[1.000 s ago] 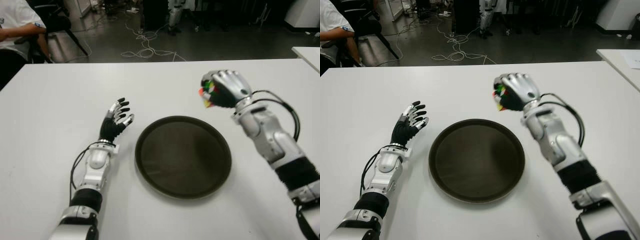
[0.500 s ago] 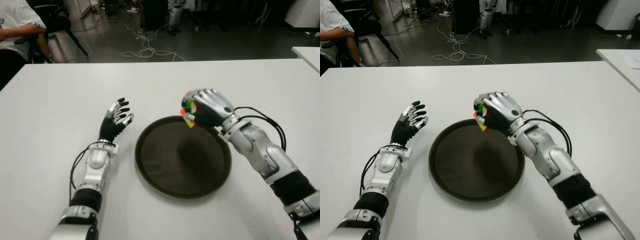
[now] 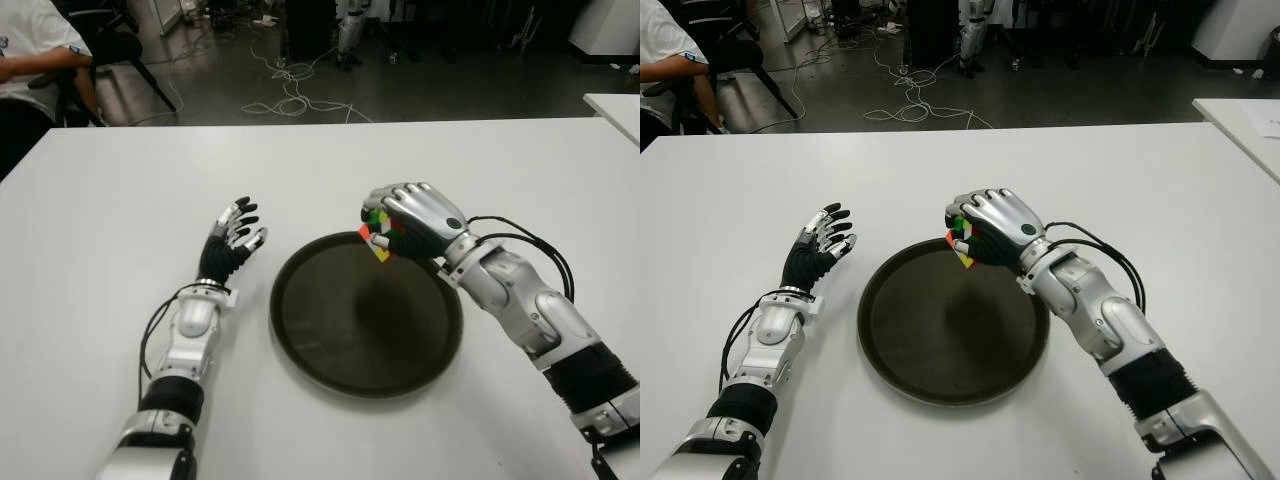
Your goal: Pick up the Rubik's Cube and put it in the plate
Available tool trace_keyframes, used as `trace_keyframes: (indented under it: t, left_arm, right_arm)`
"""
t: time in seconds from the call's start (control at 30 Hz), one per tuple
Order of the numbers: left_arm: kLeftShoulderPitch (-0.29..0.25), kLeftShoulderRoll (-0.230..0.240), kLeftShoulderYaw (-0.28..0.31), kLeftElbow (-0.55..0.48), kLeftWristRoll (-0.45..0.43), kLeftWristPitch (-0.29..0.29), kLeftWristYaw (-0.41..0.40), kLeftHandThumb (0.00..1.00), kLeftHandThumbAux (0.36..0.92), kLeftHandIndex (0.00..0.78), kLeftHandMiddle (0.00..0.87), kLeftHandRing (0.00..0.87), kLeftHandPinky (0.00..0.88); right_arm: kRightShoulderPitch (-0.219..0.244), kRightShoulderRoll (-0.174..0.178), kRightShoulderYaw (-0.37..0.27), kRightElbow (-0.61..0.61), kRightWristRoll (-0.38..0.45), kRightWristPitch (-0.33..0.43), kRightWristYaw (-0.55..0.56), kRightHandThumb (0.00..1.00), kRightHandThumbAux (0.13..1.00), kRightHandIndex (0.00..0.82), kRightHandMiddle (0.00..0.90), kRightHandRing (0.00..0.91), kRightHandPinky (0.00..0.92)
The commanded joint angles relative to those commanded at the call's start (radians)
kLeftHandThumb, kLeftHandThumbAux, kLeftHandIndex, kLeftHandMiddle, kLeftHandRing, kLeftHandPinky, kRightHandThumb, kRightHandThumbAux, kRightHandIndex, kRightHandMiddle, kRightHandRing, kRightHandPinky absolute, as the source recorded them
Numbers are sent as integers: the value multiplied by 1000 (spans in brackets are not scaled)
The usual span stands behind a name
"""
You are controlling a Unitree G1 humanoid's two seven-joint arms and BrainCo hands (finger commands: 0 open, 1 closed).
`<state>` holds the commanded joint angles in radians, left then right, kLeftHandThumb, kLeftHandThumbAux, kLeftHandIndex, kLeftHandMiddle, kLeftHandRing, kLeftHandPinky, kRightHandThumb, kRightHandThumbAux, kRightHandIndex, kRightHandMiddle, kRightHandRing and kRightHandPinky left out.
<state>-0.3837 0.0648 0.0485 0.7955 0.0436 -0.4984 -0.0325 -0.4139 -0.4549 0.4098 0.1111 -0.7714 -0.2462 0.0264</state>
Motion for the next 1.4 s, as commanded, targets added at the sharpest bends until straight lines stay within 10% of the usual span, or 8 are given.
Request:
trace_keyframes:
  t: [1.4]
  left_arm:
    - [1,10,8,2,-3,-16,-10,91,707,140,189,179,154]
  right_arm:
    - [14,44,30,52,-47,16,19,696,721,432,660,668,620]
